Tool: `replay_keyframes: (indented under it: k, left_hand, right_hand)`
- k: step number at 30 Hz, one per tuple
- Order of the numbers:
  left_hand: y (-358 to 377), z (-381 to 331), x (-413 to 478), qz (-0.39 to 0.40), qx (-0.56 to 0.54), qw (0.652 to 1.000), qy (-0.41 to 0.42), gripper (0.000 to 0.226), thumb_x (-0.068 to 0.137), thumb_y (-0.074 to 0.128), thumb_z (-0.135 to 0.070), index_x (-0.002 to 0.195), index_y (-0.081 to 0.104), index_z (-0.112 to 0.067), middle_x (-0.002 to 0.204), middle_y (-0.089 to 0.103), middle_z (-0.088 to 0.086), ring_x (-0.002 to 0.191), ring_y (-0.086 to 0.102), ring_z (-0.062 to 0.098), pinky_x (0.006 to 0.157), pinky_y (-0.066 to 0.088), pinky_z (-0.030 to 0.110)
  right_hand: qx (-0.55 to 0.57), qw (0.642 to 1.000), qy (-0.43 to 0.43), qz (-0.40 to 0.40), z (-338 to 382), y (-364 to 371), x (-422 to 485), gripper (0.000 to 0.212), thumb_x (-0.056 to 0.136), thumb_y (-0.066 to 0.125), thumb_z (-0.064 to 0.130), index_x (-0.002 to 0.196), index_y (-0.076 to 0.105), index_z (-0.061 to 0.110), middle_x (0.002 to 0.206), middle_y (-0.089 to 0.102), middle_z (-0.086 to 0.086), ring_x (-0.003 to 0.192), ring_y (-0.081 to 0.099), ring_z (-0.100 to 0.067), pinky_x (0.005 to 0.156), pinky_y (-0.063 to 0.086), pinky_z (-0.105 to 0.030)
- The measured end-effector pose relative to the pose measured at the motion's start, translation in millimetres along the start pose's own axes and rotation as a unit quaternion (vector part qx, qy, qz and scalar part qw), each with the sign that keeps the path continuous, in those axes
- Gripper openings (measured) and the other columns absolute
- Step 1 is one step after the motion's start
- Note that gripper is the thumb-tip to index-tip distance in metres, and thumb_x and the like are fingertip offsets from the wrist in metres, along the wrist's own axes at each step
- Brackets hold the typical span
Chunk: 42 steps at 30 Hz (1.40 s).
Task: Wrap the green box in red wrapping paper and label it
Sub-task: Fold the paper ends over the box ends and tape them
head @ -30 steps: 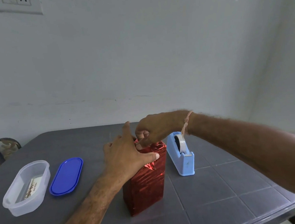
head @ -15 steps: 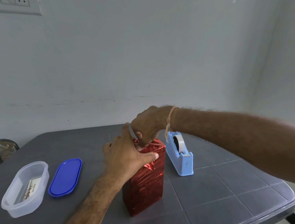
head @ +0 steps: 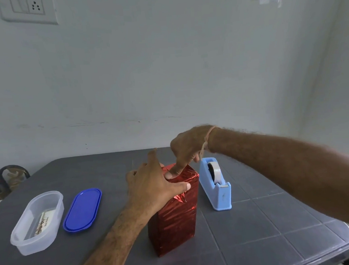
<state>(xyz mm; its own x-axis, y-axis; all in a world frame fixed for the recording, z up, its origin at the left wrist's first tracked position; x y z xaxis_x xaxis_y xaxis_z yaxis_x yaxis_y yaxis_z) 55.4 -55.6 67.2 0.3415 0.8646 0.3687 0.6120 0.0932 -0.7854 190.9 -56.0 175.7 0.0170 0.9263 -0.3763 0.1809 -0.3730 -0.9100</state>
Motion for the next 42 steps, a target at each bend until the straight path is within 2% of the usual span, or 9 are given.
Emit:
replay_keyframes:
  k: [6,9,15,21,25,30,33,38,42]
  left_hand:
    - [0.2,0.5,1.7,0.013,-0.010,1.000,-0.013,0.126,0.061,0.075,-0.082,0.157,0.019,-0.024,0.135,0.060,-0.010,0.127,0.056,0.016,0.112,0.036,0.048]
    - [-0.5,-0.4,2.1,0.017,-0.002,1.000,-0.016,0.127,0.061,0.076,-0.081,0.158,0.017,-0.024,0.138,0.060,-0.008,0.130,0.055,0.017,0.113,0.035,0.049]
    - [-1.0,1.8,1.1,0.012,-0.022,1.000,-0.005,0.126,0.062,0.078,-0.077,0.158,0.017,-0.024,0.108,0.056,-0.024,0.120,0.057,0.010,0.110,0.034,0.046]
    - [-3.1,-0.5,0.4,0.009,-0.030,0.999,0.004,0.126,0.063,0.079,-0.074,0.159,0.016,-0.023,0.122,0.062,-0.017,0.125,0.056,0.013,0.112,0.035,0.047]
    - [-3.0,3.1,2.5,0.024,-0.045,0.999,0.004,0.130,0.055,0.076,-0.082,0.158,0.015,-0.030,0.133,0.060,-0.011,0.127,0.055,0.016,0.111,0.039,0.047]
    - [-8.1,9.9,8.3,0.067,-0.078,0.995,0.007,0.136,0.041,0.068,-0.092,0.155,0.018,-0.038,0.128,0.060,-0.012,0.123,0.057,0.014,0.109,0.042,0.048]
    - [-10.8,14.3,11.0,0.104,-0.134,0.985,0.006,0.134,0.038,0.071,-0.094,0.152,0.024,-0.041,0.128,0.059,-0.014,0.120,0.059,0.011,0.109,0.046,0.045]
    - [-12.9,15.7,10.1,0.140,-0.281,0.949,0.004,0.108,0.050,0.075,-0.087,0.143,0.045,-0.041,0.138,0.055,-0.019,0.129,0.051,0.000,0.109,0.045,0.033]
    - [-16.6,20.4,-2.7,0.083,-0.310,0.944,0.077,0.083,0.062,0.061,-0.094,0.127,0.062,-0.042,0.133,0.062,-0.024,0.125,0.057,-0.004,0.107,0.048,0.026]
  right_hand:
    - [0.136,0.990,-0.045,0.012,-25.4,12.4,13.5,0.048,0.084,0.074,0.061,0.095,0.070,0.015,0.090,0.070,0.004,0.085,0.073,-0.014,0.070,0.058,-0.028]
    - [0.170,0.984,-0.051,0.024,-32.3,12.6,15.2,0.032,0.089,0.073,0.052,0.093,0.069,0.021,0.093,0.072,0.005,0.085,0.073,-0.012,0.070,0.058,-0.026]
    - [0.127,0.988,-0.002,-0.083,-19.6,25.1,16.0,0.068,0.077,0.059,0.085,0.082,0.066,0.017,0.073,0.070,0.005,0.072,0.072,-0.014,0.065,0.055,-0.028]
    - [0.152,0.970,0.001,-0.187,-21.6,39.5,18.7,0.062,0.077,0.061,0.082,0.069,0.064,0.020,0.062,0.068,0.005,0.060,0.062,-0.011,0.059,0.041,-0.027]
    - [0.293,0.927,-0.033,-0.233,-29.8,62.4,14.0,0.055,0.075,0.074,0.073,0.084,0.064,0.020,0.078,0.070,0.004,0.067,0.062,-0.010,0.064,0.052,-0.033]
    - [0.511,0.790,-0.136,-0.310,-36.9,93.5,-0.1,0.023,0.092,0.075,0.041,0.101,0.068,0.020,0.097,0.072,0.001,0.082,0.069,-0.015,0.068,0.057,-0.027]
    - [0.530,0.747,-0.187,-0.356,-41.0,115.9,-4.8,0.016,0.096,0.072,0.031,0.106,0.071,0.018,0.105,0.072,0.003,0.101,0.069,-0.017,0.084,0.060,-0.037]
    - [0.482,0.770,-0.242,-0.341,-49.5,133.5,-9.0,0.033,0.090,0.075,0.040,0.118,0.072,0.024,0.124,0.067,0.008,0.123,0.062,-0.014,0.095,0.056,-0.038]
    - [0.437,0.793,-0.253,-0.341,-51.9,137.5,-11.3,0.049,0.078,0.080,0.051,0.124,0.069,0.037,0.135,0.061,0.019,0.130,0.055,-0.009,0.097,0.052,-0.034]
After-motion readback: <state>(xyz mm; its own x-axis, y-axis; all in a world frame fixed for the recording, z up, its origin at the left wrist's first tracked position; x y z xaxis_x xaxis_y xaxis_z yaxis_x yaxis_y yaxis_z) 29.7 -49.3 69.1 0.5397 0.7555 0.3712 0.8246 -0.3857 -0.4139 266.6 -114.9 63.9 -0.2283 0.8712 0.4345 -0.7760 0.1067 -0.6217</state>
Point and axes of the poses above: each hand's wrist, its own x-axis towards the middle knuckle, its own y-axis out of the palm, z = x × y, the point moved 1 cm from there along x, towards the middle knuckle
